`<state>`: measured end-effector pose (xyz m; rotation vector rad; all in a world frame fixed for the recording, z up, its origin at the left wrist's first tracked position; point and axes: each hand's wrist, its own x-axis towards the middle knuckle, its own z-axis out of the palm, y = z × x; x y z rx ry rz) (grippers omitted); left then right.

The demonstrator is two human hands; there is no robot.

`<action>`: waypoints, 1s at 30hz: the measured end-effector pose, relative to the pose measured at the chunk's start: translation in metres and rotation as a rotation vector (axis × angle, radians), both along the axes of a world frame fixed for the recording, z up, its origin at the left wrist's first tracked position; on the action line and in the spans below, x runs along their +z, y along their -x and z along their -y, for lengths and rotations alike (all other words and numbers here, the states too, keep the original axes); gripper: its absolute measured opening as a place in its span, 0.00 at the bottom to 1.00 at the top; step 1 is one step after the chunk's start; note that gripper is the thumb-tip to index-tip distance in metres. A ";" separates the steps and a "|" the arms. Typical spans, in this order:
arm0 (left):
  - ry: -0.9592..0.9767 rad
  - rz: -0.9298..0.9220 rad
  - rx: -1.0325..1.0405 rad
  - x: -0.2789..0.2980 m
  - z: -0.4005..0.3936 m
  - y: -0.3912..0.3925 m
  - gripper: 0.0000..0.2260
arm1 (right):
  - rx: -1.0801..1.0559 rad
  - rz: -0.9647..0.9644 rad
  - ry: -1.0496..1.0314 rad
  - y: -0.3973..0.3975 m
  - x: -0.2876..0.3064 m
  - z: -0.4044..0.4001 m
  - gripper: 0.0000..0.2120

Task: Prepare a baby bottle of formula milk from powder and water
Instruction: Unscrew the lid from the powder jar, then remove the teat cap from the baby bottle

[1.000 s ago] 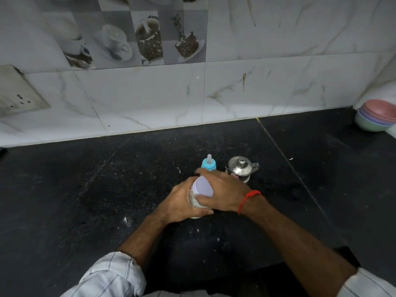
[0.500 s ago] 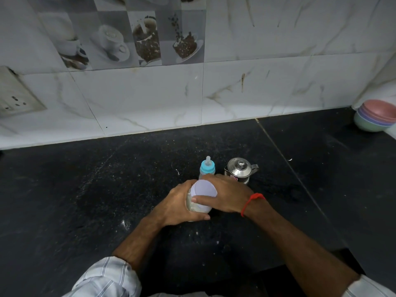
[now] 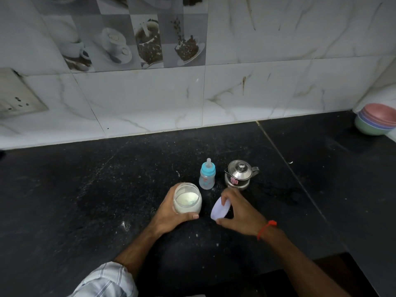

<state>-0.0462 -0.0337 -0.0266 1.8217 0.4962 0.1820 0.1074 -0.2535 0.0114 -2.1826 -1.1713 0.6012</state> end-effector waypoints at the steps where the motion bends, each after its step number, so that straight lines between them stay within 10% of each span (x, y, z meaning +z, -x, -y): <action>1: 0.006 -0.008 0.007 -0.003 0.000 0.001 0.51 | -0.005 0.014 0.019 0.004 -0.011 0.006 0.23; 7: -0.091 -0.052 0.051 -0.012 -0.007 0.010 0.60 | 0.000 0.158 0.093 0.017 -0.047 0.025 0.18; 12: 0.003 0.113 0.153 0.028 -0.017 -0.004 0.35 | -0.029 0.117 0.171 0.015 -0.043 0.032 0.23; 23: -0.514 -0.466 -0.339 0.071 -0.034 -0.146 0.35 | -0.188 0.116 -0.132 0.016 -0.015 0.036 0.14; 30: -0.480 -0.130 -0.150 0.075 -0.030 -0.136 0.23 | -0.380 -0.094 -0.380 0.012 0.022 0.026 0.04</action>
